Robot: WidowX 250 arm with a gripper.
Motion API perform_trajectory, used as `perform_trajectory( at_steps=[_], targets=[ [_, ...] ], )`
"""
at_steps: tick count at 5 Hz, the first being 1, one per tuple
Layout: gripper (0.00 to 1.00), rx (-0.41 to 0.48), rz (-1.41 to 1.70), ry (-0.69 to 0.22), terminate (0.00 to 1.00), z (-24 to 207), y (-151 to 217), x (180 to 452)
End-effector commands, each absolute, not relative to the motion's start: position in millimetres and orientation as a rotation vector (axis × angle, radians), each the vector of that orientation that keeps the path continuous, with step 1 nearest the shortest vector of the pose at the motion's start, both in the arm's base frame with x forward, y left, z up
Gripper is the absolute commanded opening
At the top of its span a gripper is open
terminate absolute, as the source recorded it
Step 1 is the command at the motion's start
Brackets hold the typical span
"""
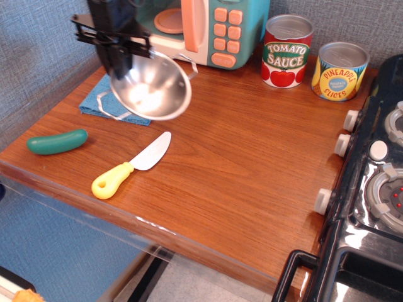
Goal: Put the pot on the blue towel.
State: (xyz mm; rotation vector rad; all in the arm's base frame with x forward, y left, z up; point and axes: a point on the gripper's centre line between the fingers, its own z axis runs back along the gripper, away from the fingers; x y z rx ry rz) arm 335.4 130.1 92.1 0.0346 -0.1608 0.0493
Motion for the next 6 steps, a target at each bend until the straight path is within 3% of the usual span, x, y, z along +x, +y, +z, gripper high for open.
perform_trajectory(
  at_steps=[1,4,5,6],
  targets=[
    [0.00,0.068,0.189,-0.190,0.00,96,180,346],
    [0.00,0.100,0.237,-0.121,0.00,57,198,349],
    [1.00,0.082,0.270,-0.098,0.00,51,199,346],
    [1.00,0.052,0.305,-0.083,0.00,48,201,340]
  ],
)
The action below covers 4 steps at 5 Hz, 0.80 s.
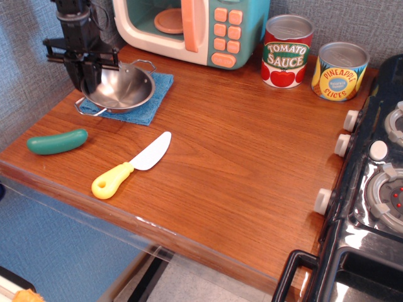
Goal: Put the pot on the blue towel.
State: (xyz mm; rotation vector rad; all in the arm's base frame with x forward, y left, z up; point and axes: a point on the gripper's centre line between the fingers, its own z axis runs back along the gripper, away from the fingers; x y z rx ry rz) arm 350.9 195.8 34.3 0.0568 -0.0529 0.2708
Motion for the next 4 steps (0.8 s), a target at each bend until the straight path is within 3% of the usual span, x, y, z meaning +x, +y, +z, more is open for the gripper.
perform_trajectory(
  at_steps=[1,3,4],
  targets=[
    [1.00,0.048,0.301,-0.107,0.00,59,199,334],
    [1.00,0.108,0.152,-0.259,0.00,124,182,328],
    [1.00,0.123,0.116,-0.301,0.00,141,168,310]
  ],
)
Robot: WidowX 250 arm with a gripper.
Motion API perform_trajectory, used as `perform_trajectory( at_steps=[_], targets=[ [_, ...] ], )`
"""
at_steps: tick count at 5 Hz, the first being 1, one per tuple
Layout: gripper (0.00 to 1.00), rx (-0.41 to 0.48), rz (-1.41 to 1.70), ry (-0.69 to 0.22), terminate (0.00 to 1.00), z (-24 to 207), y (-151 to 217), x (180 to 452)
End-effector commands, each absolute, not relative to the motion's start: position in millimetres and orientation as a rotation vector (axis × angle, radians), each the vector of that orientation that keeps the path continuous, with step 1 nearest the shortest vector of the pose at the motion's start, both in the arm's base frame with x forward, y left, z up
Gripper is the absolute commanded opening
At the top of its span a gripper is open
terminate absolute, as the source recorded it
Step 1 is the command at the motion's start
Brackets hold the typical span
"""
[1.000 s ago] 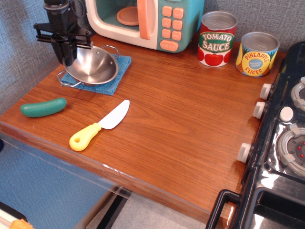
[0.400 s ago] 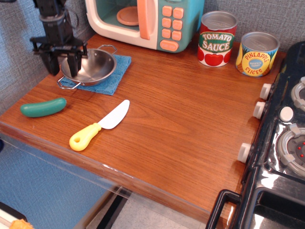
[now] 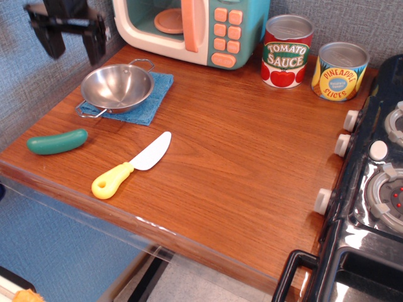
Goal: Put the pot on the blue towel.
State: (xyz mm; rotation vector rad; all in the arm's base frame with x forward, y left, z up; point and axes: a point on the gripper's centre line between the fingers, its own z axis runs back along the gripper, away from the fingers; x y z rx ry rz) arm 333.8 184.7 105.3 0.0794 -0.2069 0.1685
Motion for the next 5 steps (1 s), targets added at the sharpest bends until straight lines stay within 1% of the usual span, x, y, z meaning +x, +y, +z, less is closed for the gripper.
perform_trajectory(
  at_steps=[1,2,3,4,5],
  targets=[
    [1.00,0.113,0.074,-0.266,0.00,136,144,289],
    [1.00,0.109,0.018,-0.223,0.00,123,125,273],
    [1.00,0.126,0.015,-0.206,0.00,111,116,261],
    [1.00,0.126,0.015,-0.206,0.00,111,116,261],
    [1.00,0.126,0.015,-0.206,1.00,111,116,261]
  ],
)
